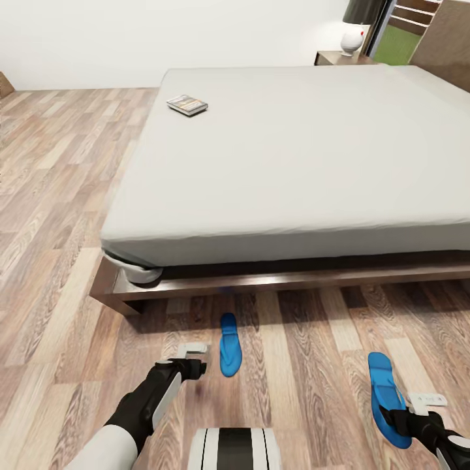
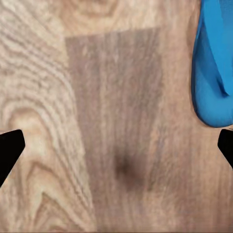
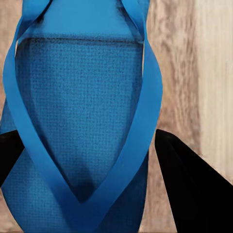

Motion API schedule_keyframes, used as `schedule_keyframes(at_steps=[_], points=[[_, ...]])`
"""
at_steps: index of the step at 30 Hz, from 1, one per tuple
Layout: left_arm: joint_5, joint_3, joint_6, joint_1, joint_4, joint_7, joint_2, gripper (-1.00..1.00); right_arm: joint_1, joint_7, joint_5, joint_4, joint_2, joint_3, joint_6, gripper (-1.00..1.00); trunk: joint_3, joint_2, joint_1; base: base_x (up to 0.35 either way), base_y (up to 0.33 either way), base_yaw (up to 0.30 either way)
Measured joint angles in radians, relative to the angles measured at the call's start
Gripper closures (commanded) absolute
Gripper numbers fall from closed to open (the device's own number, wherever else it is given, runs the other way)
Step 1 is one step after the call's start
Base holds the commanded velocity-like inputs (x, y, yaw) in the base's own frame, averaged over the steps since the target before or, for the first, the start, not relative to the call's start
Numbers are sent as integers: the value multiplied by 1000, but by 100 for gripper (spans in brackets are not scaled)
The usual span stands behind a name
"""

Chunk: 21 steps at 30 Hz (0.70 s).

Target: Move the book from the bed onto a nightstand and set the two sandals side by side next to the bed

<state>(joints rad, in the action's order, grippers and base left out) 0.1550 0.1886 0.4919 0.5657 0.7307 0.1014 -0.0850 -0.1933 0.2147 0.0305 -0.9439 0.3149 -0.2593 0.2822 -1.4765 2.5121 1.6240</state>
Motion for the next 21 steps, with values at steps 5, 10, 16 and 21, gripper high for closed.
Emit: schedule_keyframes(at_steps=[5,10,16,21], points=[[0,0,0,0,0,1,0,-100,0,1,0,0,0,0,0,100,0,0,0,0,329,0],[-1,0,0,0,0,1,0,-100,0,1,0,0,0,0,0,100,0,0,0,0,335,0],[-2,-1,0,0,0,1,0,-100,0,1,0,0,0,0,0,100,0,0,0,0,336,0],[-2,-1,0,0,0,1,0,-100,0,0,-1,-25,1,0,-3,100,0,0,0,0,337,0]])
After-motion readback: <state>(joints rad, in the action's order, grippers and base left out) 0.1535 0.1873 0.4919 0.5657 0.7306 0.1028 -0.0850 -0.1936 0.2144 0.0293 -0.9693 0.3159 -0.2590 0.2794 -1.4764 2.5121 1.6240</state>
